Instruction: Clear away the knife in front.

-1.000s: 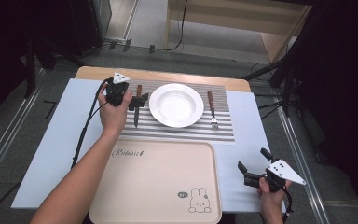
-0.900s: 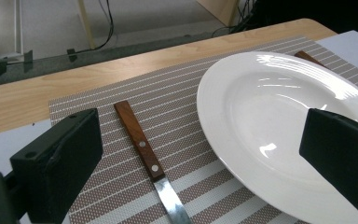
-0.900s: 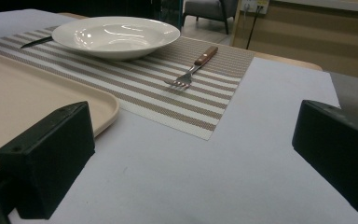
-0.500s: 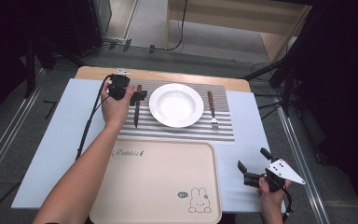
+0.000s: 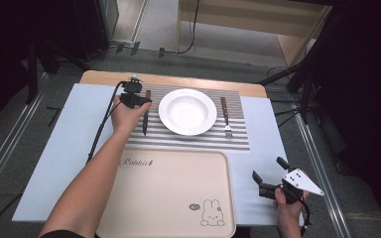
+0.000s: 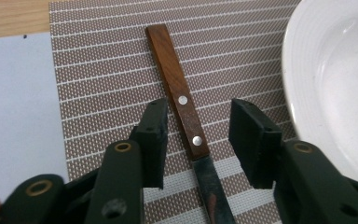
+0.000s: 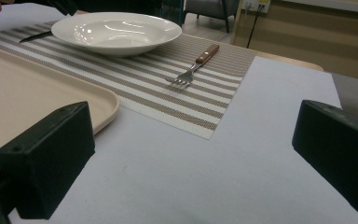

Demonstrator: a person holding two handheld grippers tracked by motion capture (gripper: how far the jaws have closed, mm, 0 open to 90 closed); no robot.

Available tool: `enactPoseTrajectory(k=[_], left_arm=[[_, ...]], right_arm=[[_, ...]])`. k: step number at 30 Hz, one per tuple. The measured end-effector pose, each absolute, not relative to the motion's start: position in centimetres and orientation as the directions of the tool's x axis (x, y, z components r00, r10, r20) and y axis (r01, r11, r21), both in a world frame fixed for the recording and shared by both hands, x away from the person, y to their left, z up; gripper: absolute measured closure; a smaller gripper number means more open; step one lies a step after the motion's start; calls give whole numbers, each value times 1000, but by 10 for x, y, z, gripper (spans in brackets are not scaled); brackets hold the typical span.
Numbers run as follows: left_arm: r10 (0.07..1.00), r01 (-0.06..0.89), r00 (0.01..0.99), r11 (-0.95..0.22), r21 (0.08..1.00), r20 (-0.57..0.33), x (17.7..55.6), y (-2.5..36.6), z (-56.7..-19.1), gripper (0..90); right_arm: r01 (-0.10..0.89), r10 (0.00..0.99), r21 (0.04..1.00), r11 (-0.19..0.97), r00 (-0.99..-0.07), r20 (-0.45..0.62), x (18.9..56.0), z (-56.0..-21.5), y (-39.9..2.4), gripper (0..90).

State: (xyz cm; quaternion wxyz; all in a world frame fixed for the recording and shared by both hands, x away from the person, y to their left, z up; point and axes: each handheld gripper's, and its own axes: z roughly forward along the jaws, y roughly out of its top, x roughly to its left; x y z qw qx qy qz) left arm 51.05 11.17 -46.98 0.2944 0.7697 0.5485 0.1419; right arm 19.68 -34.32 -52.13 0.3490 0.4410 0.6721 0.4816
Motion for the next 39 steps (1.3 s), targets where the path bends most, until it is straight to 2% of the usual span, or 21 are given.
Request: enactPoseTrajectory(k=[2,9,25,31,39], left_arm=[[926,766,361,-226,602,-111,511,110,-471,616],[930,771,360,-249,586,-78,512,106,-475,653],[934,775,356,-276,568,-32,518,97,-483,655],[929,759,369,-324,564,36,517,94,-487,724],[928,766,372,-322,557,25,519,96,-486,761]], right_arm=[[257,929,955,149,-367,-46,197,-521,-343,0],[259,929,953,158,-367,-54,197,-521,-342,0],[266,930,950,162,-362,-57,198,-522,-341,0],[267,931,950,163,-362,-58,198,-522,-341,0],[270,930,948,171,-361,-65,198,-522,-340,0]])
